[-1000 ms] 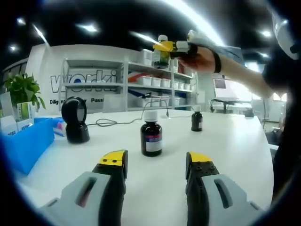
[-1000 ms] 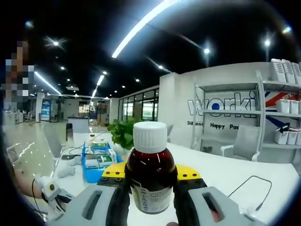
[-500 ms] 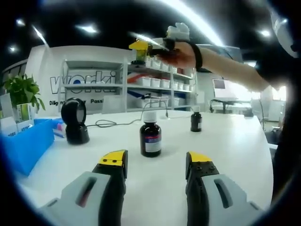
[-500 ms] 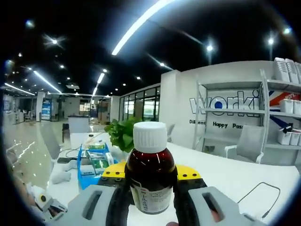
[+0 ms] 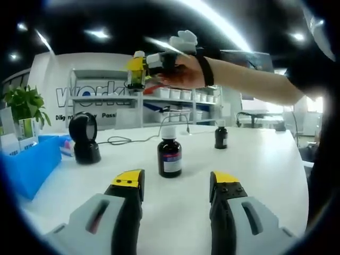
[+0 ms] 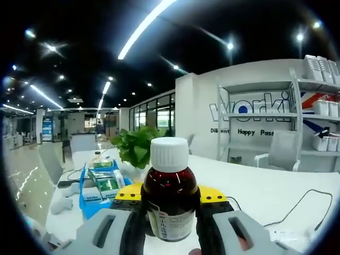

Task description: Rotate the medicine bottle to make it face forward pick up the medicine bottle inspect the drug traceability code place the medicine on the table

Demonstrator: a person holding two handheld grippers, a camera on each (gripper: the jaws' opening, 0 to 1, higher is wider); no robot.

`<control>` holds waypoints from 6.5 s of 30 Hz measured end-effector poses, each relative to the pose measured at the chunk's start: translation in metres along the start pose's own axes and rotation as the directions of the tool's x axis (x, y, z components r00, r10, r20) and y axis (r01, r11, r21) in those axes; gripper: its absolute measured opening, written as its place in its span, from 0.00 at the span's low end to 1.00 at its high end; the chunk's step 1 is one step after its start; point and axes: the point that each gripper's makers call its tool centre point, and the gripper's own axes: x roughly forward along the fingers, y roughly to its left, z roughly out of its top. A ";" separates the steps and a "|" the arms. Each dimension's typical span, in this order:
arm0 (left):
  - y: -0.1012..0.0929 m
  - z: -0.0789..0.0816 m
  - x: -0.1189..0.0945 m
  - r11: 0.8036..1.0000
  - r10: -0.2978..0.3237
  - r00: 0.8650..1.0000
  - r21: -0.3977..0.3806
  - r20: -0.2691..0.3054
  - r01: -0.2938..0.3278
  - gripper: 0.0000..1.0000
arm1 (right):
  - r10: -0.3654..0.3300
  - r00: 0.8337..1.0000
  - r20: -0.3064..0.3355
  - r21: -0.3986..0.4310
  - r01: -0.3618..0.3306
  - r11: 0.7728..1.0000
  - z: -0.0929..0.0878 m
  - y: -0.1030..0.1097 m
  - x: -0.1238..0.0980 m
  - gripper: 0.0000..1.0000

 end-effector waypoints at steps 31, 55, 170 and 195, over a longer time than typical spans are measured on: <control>-0.001 0.001 0.000 1.000 -0.003 1.000 0.001 0.008 0.003 0.40 | -0.079 0.995 -0.062 0.052 0.082 0.995 -0.080 -0.005 0.036 0.31; -0.001 0.001 -0.001 1.000 -0.005 1.000 -0.002 0.008 0.005 0.40 | -0.071 0.991 -0.111 0.084 0.081 0.993 -0.113 -0.009 0.041 0.31; 0.009 0.002 -0.002 1.000 0.030 1.000 -0.002 0.008 -0.030 0.44 | -0.199 0.980 0.015 -0.054 0.200 0.978 -0.073 -0.048 -0.160 0.31; 0.006 -0.001 -0.001 1.000 0.025 1.000 0.002 -0.002 -0.025 0.45 | -0.206 0.978 -0.034 0.023 0.207 0.978 -0.141 -0.037 -0.167 0.31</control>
